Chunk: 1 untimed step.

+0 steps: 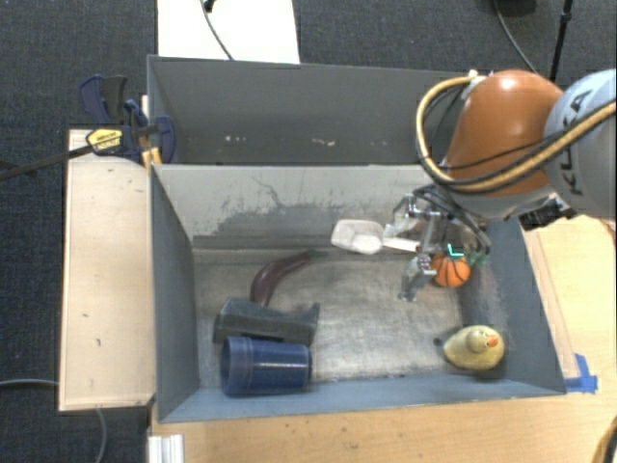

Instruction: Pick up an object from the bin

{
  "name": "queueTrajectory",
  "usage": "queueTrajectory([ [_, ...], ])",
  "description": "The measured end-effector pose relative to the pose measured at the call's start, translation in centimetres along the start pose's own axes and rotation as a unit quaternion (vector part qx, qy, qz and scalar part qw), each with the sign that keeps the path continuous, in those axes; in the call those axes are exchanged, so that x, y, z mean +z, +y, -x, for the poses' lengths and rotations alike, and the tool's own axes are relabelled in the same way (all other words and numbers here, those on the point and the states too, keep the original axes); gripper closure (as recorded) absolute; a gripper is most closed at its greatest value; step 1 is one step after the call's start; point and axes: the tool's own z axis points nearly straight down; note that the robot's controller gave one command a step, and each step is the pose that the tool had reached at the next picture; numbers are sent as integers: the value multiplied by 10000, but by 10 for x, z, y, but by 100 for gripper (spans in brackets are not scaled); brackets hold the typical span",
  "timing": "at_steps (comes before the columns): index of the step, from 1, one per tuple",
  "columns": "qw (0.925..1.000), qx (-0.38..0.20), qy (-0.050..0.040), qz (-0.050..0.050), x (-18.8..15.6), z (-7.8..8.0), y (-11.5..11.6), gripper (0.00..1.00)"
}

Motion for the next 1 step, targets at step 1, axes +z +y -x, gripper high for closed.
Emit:
queueTrajectory([
  [1, 10000, -2, -35, -1, -3, 2, 0, 0],
])
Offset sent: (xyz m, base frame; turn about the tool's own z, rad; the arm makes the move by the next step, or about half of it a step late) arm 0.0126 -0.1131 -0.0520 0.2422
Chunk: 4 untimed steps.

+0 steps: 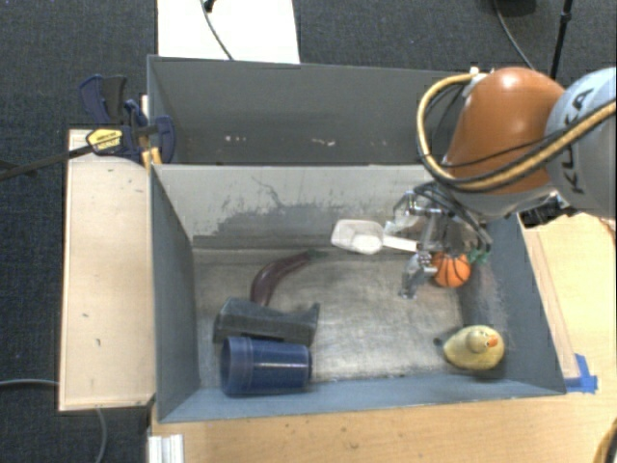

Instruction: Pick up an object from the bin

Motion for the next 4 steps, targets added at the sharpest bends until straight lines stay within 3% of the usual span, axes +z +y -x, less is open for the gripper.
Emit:
queueTrajectory([
  [1, 9988, 483, 1, 4, 22, 6, -45, 0],
  [2, 9967, 812, -17, -7, 55, 15, -132, 0],
  [3, 9957, 922, -5, -1, 37, 18, -126, 0],
  [4, 9931, 1173, -30, 2, 121, 21, -130, 0],
])
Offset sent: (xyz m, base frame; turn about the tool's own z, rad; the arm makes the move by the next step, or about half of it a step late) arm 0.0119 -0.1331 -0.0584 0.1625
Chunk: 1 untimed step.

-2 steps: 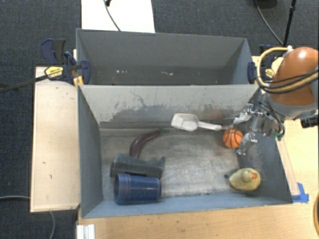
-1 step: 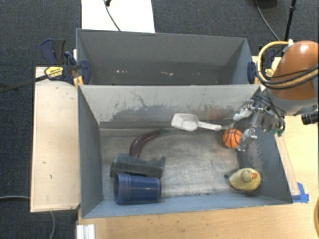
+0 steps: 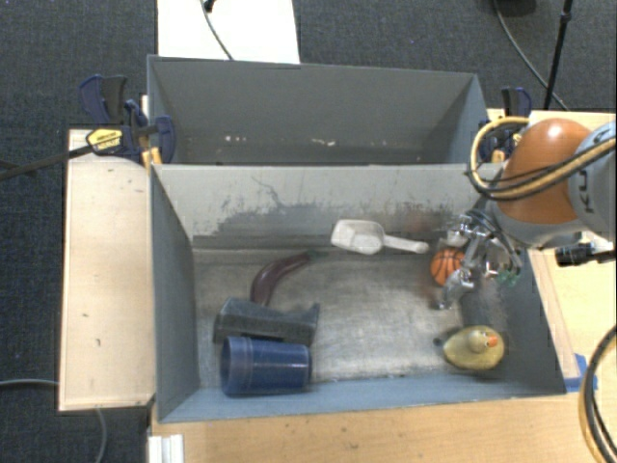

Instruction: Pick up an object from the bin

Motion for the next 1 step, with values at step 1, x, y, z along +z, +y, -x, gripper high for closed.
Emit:
queueTrajectory([
  [1, 10000, -20, 7, -7, -12, 0, 0, 100],
])
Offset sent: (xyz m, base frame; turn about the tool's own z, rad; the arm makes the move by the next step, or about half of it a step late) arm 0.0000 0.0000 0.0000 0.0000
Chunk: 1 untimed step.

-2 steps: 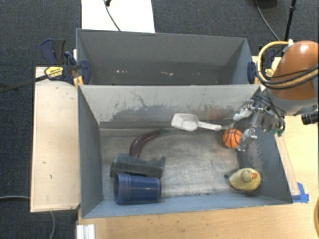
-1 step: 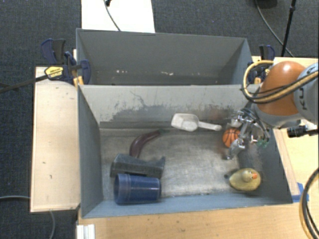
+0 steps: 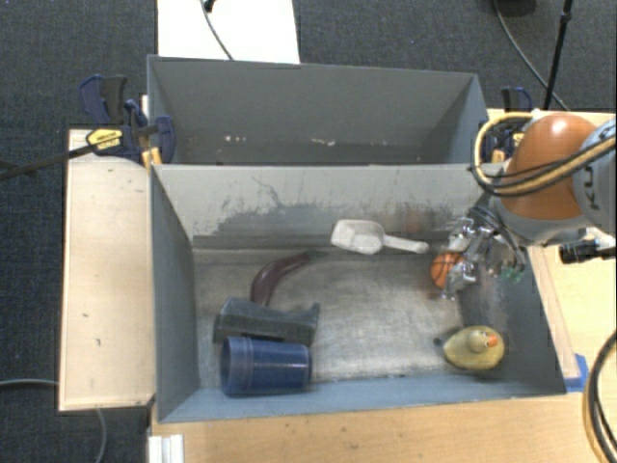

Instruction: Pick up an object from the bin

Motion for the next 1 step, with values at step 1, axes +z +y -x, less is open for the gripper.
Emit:
queueTrajectory([
  [1, 10000, -1, 0, 0, 0, 0, 0, 100],
])
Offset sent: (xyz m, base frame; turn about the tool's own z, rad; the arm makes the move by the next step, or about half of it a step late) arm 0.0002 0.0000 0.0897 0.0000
